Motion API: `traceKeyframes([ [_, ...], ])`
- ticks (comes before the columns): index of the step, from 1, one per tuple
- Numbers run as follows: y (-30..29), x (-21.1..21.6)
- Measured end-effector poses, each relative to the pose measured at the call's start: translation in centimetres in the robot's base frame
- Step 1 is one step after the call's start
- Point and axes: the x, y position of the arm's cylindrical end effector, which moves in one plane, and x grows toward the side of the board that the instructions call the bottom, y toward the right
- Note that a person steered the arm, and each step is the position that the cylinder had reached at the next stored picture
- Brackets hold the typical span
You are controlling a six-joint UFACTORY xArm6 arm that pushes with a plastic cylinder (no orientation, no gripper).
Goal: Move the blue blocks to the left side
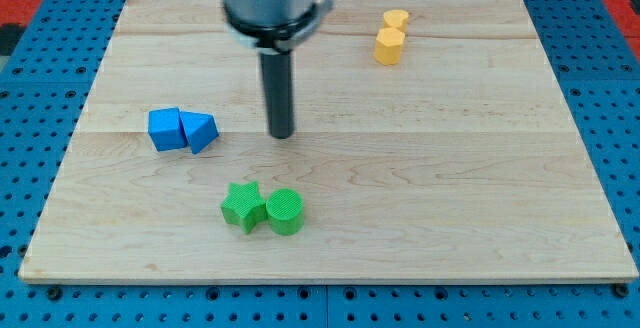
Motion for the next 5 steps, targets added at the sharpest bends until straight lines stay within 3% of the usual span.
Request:
traceKeyframes([
  [2, -7.2, -0.7],
  [5, -9.6, -3.5],
])
